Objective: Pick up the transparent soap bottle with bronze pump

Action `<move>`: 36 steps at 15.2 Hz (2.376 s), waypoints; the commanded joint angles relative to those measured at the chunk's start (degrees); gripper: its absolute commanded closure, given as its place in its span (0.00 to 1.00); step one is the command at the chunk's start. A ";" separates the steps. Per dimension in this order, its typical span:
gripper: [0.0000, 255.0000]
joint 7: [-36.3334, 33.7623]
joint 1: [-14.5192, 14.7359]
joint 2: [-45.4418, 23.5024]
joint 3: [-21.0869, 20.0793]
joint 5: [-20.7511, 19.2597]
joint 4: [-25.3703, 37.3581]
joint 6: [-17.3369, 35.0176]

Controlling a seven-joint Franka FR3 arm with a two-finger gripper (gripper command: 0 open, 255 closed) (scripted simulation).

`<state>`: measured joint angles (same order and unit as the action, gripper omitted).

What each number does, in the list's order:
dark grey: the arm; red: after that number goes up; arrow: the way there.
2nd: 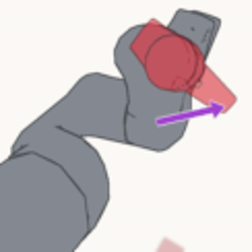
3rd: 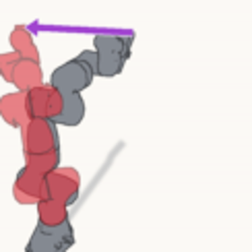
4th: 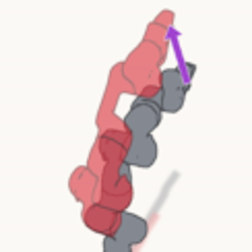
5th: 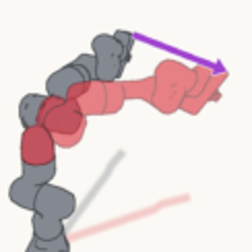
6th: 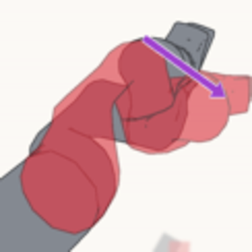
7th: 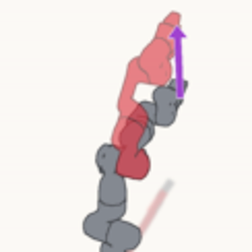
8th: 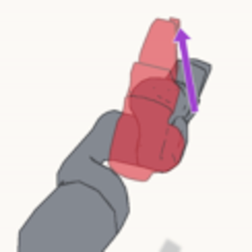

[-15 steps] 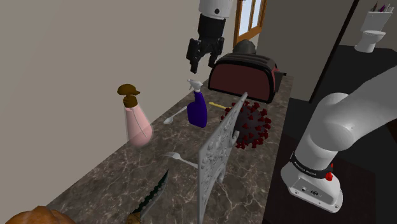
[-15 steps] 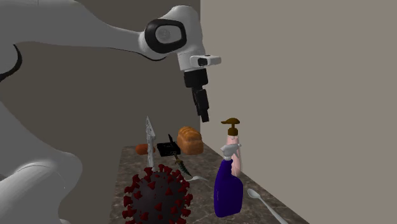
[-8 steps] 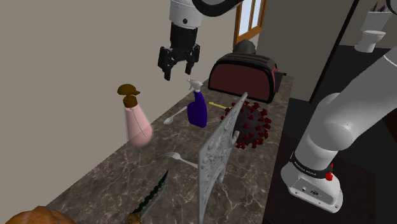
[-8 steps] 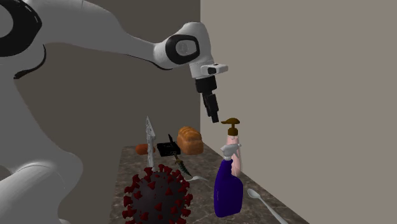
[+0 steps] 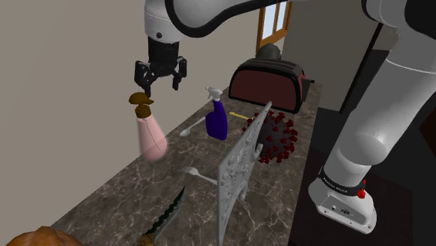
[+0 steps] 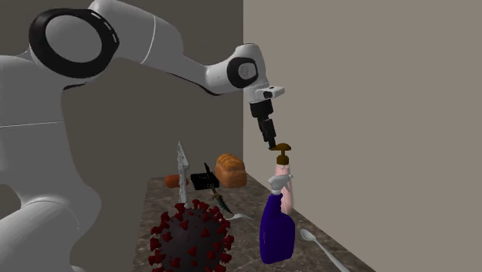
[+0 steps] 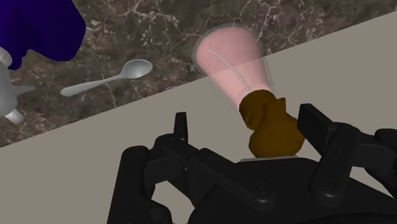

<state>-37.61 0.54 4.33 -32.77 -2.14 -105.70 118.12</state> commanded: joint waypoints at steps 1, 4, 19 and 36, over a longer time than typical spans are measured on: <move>0.00 -4.21 0.64 -5.77 -1.76 -4.55 5.12 0.13; 0.00 -9.58 3.30 -13.67 -2.75 -11.08 12.69 -0.75; 1.00 -10.54 3.25 -13.75 -2.23 -11.69 6.87 5.10; 1.00 -9.16 3.83 -13.94 -2.65 -10.98 16.42 -4.21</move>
<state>-46.82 4.29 -9.66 -35.35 -13.18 -90.05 114.71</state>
